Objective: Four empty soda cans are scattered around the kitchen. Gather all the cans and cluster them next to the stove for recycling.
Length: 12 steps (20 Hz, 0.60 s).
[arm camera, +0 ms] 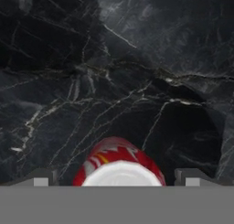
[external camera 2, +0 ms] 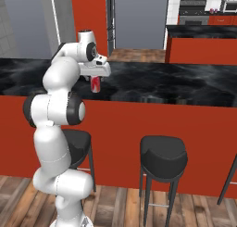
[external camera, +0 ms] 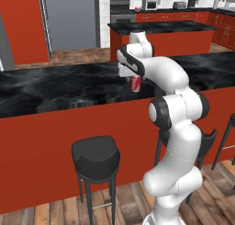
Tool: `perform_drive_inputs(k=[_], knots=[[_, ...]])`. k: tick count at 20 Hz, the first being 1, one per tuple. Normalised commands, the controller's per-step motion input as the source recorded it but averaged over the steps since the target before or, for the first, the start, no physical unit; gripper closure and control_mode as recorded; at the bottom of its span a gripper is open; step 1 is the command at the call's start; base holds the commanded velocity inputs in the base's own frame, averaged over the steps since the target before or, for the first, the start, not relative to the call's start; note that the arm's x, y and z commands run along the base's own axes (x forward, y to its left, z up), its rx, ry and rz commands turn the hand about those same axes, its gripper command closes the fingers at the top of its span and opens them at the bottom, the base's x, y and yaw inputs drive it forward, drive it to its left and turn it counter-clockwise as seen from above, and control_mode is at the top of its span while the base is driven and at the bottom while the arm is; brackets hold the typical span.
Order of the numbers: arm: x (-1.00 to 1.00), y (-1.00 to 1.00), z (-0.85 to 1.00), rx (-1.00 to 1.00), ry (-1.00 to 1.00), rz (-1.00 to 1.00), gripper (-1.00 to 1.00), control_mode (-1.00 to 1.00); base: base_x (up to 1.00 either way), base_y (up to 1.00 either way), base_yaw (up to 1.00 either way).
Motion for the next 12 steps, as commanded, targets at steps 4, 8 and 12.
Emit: perform_drive_inputs(k=[4,8,12], knots=[[0.0,0.0,-0.05,0.0,0.02,-0.03,-1.0,-1.0,0.0,0.0,0.0],[0.0,0.0,-0.06,0.0,0.08,-0.05,1.0,-1.0,0.0,0.0,0.0],[0.0,0.0,-0.01,0.0,0.14,-0.07,1.0,-1.0,0.0,0.0,0.0]])
